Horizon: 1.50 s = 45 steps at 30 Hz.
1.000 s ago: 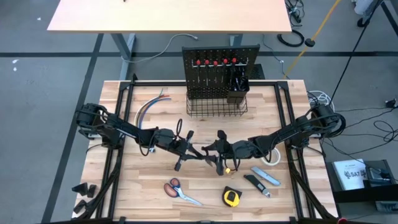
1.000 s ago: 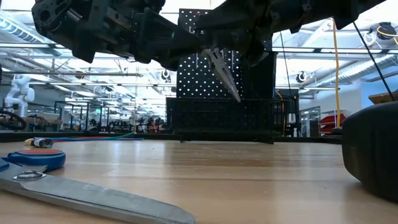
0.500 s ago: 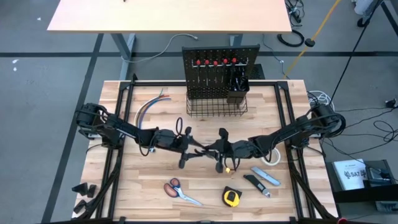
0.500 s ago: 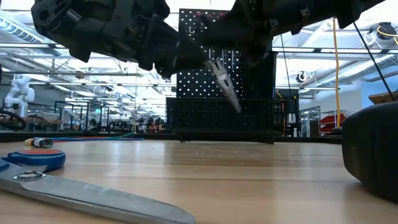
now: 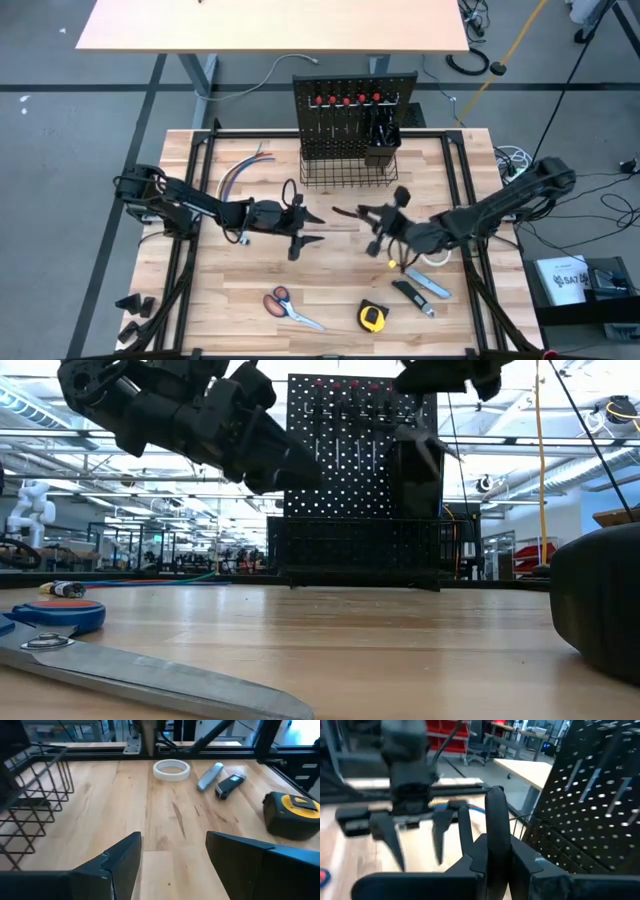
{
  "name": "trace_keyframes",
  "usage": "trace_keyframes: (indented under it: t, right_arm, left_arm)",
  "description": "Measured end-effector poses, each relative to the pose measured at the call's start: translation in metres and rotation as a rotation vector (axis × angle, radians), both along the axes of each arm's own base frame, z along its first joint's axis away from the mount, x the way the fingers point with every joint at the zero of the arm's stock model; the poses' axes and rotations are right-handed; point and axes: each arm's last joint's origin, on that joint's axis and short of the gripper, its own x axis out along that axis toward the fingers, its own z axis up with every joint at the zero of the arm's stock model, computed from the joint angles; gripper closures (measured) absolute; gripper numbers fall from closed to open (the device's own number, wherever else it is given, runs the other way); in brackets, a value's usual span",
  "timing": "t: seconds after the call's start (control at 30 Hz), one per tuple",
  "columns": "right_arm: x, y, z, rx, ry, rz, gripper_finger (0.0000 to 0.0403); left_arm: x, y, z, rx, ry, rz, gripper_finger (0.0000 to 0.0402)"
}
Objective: Hang tools onto peg board
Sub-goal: Put the plier into the black bin on the pegboard
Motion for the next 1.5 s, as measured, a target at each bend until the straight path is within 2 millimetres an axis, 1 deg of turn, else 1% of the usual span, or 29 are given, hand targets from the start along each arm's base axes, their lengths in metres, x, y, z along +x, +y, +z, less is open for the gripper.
trace_keyframes:
  t: [0.07, 0.13, 0.23, 0.4, 0.47, 0.57, 0.63, 0.73, 0.83, 0.9, 0.97, 1.07, 1.17, 1.27, 1.3, 1.5]
  right_arm:
    - [-0.009, -0.006, 0.005, 0.037, -0.043, 0.023, 0.0372]
    - [-0.015, -0.011, 0.005, 0.101, -0.092, 0.087, 0.0372]
    - [-0.016, -0.012, -0.005, 0.152, -0.139, 0.174, 0.0372]
    - [-0.009, -0.014, -0.028, 0.183, -0.219, 0.208, 0.0372]
    - [-0.004, -0.013, -0.030, 0.201, -0.261, 0.267, 0.0372]
    - [0.001, -0.011, -0.025, 0.217, -0.348, 0.363, 0.0372]
    - [0.004, -0.011, -0.027, 0.215, -0.357, 0.393, 0.0372]
    - [0.008, -0.012, -0.033, 0.217, -0.349, 0.383, 0.0372]
    - [0.014, -0.016, -0.041, 0.235, -0.324, 0.362, 0.0372]
    - [0.017, -0.018, -0.046, 0.245, -0.316, 0.347, 0.0372]
    - [0.019, -0.019, -0.049, 0.252, -0.317, 0.351, 0.0372]
    - [0.021, -0.020, -0.051, 0.264, -0.320, 0.360, 0.0372]
    - [0.021, -0.020, -0.051, 0.265, -0.325, 0.361, 0.0372]
    - [0.021, -0.020, -0.051, 0.266, -0.325, 0.361, 0.0372]
    - [0.021, -0.020, -0.051, 0.266, -0.326, 0.361, 0.0372]
    - [0.021, -0.019, -0.051, 0.269, -0.319, 0.384, 0.0372]
  left_arm:
    - [0.000, -0.001, 0.000, 0.000, -0.001, -0.003, 0.0171]
    - [0.000, 0.000, 0.000, 0.000, -0.004, -0.002, 0.0171]
    - [0.000, 0.000, 0.001, -0.001, -0.017, -0.010, 0.0171]
    - [0.002, -0.008, 0.014, -0.012, -0.154, -0.131, 0.0171]
    - [0.002, -0.010, 0.015, -0.024, -0.161, -0.093, 0.0171]
    - [0.002, -0.008, 0.010, -0.005, -0.114, -0.018, 0.0171]
    - [0.002, -0.009, 0.008, -0.004, -0.105, -0.019, 0.0171]
    - [0.003, -0.009, 0.011, -0.008, -0.135, -0.026, 0.0171]
    - [0.003, -0.010, 0.013, -0.018, -0.159, -0.091, 0.0171]
    - [0.003, -0.012, 0.015, -0.017, -0.181, -0.131, 0.0179]
    - [0.003, -0.013, 0.014, -0.008, -0.173, -0.137, 0.0196]
    - [0.003, -0.012, 0.014, -0.001, -0.169, -0.134, 0.0240]
    - [0.003, -0.012, 0.012, 0.000, -0.151, -0.143, 0.0300]
    - [0.003, -0.012, 0.012, -0.001, -0.145, -0.146, 0.0371]
    - [0.002, -0.012, 0.011, -0.001, -0.140, -0.149, 0.0386]
    - [0.002, -0.016, 0.012, 0.016, -0.162, -0.277, 0.0397]
